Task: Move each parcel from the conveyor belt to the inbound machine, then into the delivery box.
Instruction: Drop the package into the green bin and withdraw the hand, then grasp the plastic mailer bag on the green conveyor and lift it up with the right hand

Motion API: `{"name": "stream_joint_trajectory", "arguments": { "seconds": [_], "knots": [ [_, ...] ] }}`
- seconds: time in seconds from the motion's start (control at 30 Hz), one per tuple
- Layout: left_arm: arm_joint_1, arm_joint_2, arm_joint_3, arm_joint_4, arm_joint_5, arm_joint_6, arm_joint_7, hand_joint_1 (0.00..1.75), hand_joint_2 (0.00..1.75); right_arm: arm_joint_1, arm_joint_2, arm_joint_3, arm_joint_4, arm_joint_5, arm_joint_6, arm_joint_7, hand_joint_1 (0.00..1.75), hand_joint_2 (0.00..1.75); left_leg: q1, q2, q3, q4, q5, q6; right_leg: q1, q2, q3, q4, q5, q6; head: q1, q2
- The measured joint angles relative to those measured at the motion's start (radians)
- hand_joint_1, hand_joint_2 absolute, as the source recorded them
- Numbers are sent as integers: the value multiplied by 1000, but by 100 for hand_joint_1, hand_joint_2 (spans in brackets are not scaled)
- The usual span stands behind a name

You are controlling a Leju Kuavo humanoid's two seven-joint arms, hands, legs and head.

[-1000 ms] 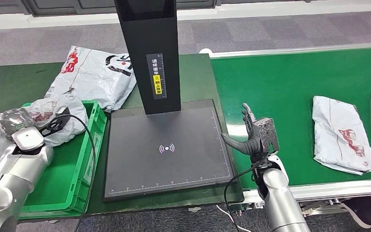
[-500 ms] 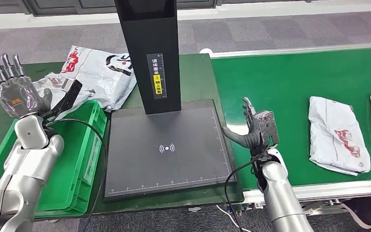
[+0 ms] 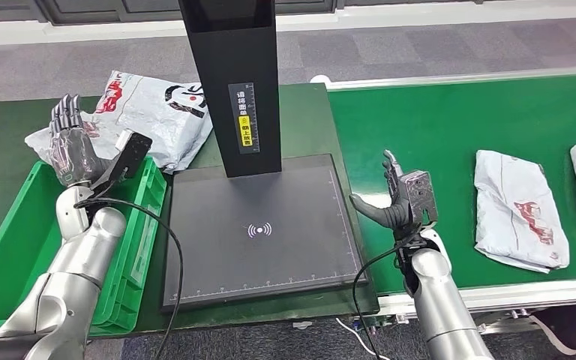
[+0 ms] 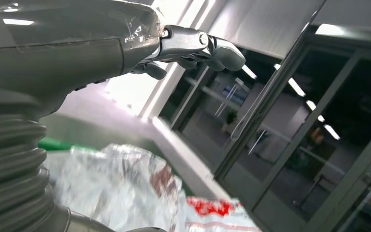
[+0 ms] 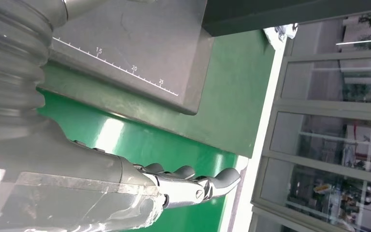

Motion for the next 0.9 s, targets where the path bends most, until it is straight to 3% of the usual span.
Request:
{"name": "stream_joint_trajectory", "arguments": {
  "seconds": [0.27, 0.33, 0.43, 0.57, 0.63, 0.73, 0.8, 0.83, 0.87, 0.9],
  "knots": [
    [-2, -18, 4, 29, 25, -16, -17, 0, 175, 0, -7, 0, 0, -2, 0, -1, 0, 175, 1, 0, 0, 0, 0, 0, 1, 0, 0, 0, 0, 0, 0, 0],
    [-3, -28, 5, 33, 114, -102, -75, 0, 175, 0, -9, 0, 0, -7, 0, -1, 0, 175, 1, 0, 0, 0, 0, 0, 1, 0, 0, 0, 0, 0, 0, 0],
    [-3, -51, 5, 46, 317, -334, -150, 0, 175, 0, -15, 1, 1, -16, 5, -2, 0, 175, 1, -1, 0, 0, 0, 0, 0, -1, 0, 0, 0, 0, 0, 0],
    [-11, -82, -43, 91, 326, -402, -119, 0, 175, 0, -19, 1, 0, -11, 9, 6, 0, 175, 0, -1, 0, 0, 0, 0, 0, -1, 0, 0, 0, 0, 0, 0],
    [-18, -95, -60, 112, 459, -579, -192, 0, 175, -1, -22, 1, 1, -5, 13, 9, 0, 175, 0, -1, -1, 0, 0, 1, -1, -1, 0, 0, 0, 0, 0, 0],
    [-9, -117, -60, 124, 724, -1046, -319, 0, 175, -10, -27, 1, 17, 10, 14, -3, 0, 175, -1, -1, -1, 0, 0, 1, -1, -2, 0, 0, 0, 0, 0, 0],
    [13, -141, -61, 125, 826, -1296, -365, 0, 87, -18, -29, 3, 34, 38, -8, -13, 0, 175, -1, -1, -1, 0, 0, 1, -1, -2, 0, 0, 0, 0, 0, 0],
    [27, -159, -62, 124, 850, -1354, -374, 0, 44, -20, -30, 6, 40, 59, -29, -14, 0, 175, -1, -1, -1, 0, 0, 1, -1, -2, 0, 0, 0, 0, 0, 0],
    [41, -175, -66, 122, 865, -1369, -379, 0, 44, -21, -30, 10, 45, 83, -51, -13, 0, 175, -1, -1, -1, 0, 0, 1, -1, -2, 0, 0, 0, 0, 0, 0],
    [54, -192, -73, 121, 874, -1338, -379, 0, 87, -22, -30, 14, 50, 115, -79, -5, 0, 175, -1, -1, -1, 0, -1, 1, -1, -1, 0, 0, 0, 0, 0, 0]
  ]
}}
